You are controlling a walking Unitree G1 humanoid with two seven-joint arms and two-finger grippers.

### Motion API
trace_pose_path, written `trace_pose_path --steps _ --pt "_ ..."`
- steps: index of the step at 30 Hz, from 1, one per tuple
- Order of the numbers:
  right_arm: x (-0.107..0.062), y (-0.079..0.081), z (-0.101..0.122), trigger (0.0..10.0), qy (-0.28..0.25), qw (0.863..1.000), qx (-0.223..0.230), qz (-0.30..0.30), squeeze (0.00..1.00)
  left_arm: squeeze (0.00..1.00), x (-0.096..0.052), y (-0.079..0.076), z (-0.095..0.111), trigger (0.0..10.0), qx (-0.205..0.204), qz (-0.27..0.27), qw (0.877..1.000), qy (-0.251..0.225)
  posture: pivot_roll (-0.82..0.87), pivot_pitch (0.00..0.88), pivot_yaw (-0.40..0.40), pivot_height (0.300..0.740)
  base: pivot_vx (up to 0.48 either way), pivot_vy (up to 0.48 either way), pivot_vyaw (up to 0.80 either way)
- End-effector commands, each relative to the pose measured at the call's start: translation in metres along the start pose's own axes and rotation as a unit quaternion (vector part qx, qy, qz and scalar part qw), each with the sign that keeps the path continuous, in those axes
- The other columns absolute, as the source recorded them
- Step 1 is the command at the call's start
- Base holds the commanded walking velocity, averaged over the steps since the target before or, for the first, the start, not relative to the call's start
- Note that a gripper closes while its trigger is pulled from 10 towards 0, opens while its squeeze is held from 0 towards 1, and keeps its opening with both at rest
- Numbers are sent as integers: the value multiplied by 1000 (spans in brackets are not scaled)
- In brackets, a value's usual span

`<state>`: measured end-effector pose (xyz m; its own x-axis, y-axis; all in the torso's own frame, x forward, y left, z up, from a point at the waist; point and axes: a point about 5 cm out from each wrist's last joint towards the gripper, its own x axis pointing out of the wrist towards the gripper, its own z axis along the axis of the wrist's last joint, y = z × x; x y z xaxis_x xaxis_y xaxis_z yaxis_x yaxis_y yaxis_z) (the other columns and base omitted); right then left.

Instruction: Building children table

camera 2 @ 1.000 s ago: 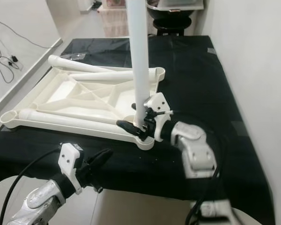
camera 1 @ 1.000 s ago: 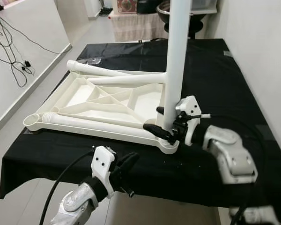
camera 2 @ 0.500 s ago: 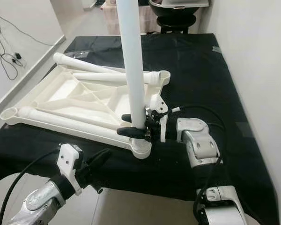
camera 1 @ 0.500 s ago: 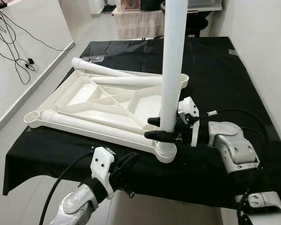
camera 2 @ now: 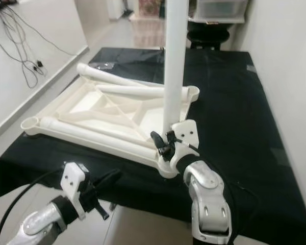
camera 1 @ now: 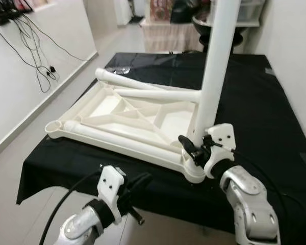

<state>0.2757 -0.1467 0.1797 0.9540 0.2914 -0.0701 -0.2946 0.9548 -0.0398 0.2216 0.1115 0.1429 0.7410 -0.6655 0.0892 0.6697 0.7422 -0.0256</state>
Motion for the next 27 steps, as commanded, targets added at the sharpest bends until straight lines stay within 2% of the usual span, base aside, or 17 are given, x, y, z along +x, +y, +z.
trace_pose_path --steps 1,3,6,7,8,12,13,14,16,17,18,20,21,22,23,24,27 --pt "-5 -9 -55 0 149 985 59 -64 0 0 -1 1 -4 10000 0 -8 1000 10 -8 180 80 740 0 0 0" --pt "3 -4 -49 0 137 987 58 -60 0 0 0 2 -4 10000 0 -10 1000 10 -6 177 79 740 0 0 0" --pt "3 -4 -49 0 137 987 58 -60 0 0 0 2 -4 10000 0 -10 1000 10 -6 177 79 740 0 0 0" --pt "12 1 -43 10000 125 989 66 -49 0 0 0 2 -4 10000 0 -11 1000 10 -7 176 81 740 0 0 0" --pt "24 1 -34 10000 100 991 80 -32 1000 0 1 2 -4 10000 2 -13 1000 12 -1 172 88 740 0 0 0" --pt "38 2 -17 10000 57 992 112 1 1000 0 2 1 -5 10000 7 -19 1000 16 3 168 89 740 0 0 0" --pt "38 2 -17 10000 57 992 112 1 1000 0 2 1 -5 10000 7 -19 1000 16 3 168 89 740 0 0 0" --pt "43 2 -6 10000 31 992 113 37 1000 0 2 0 -5 10000 10 -23 1000 17 4 167 87 740 0 0 0" --pt "43 2 -6 10000 31 992 113 37 1000 0 2 0 -5 10000 10 -23 1000 17 4 167 87 740 0 0 0" --pt "47 1 13 10000 -11 983 49 176 0 0 3 -2 -5 10000 15 -29 999 16 4 164 87 740 0 0 0" --pt "47 1 13 10000 -11 983 49 176 0 0 3 -2 -5 10000 15 -29 999 16 4 164 87 740 0 0 0" --pt "45 -2 18 10000 -12 958 -13 285 0 0 4 -4 -5 10000 23 -34 999 15 15 155 79 740 0 0 0" --pt "45 -4 18 10000 -10 951 -27 307 0 0 4 -5 -5 10000 26 -36 999 15 15 155 79 740 0 0 0" --pt "45 -4 18 10000 -10 951 -27 307 0 0 4 -5 -5 10000 26 -36 999 15 15 155 79 740 0 0 0" --pt "46 -6 18 10000 -6 941 -37 336 0 0 4 -6 -5 10000 30 -38 999 15 18 151 76 740 0 0 0" --pt "46 -6 18 10000 -6 941 -37 336 0 0 4 -6 -5 10000 30 -38 999 15 18 151 76 740 0 0 0" --pt "51 -7 18 10000 -2 924 -40 381 0 0 4 -8 -6 10000 38 -41 998 15 28 143 71 740 0 0 0"
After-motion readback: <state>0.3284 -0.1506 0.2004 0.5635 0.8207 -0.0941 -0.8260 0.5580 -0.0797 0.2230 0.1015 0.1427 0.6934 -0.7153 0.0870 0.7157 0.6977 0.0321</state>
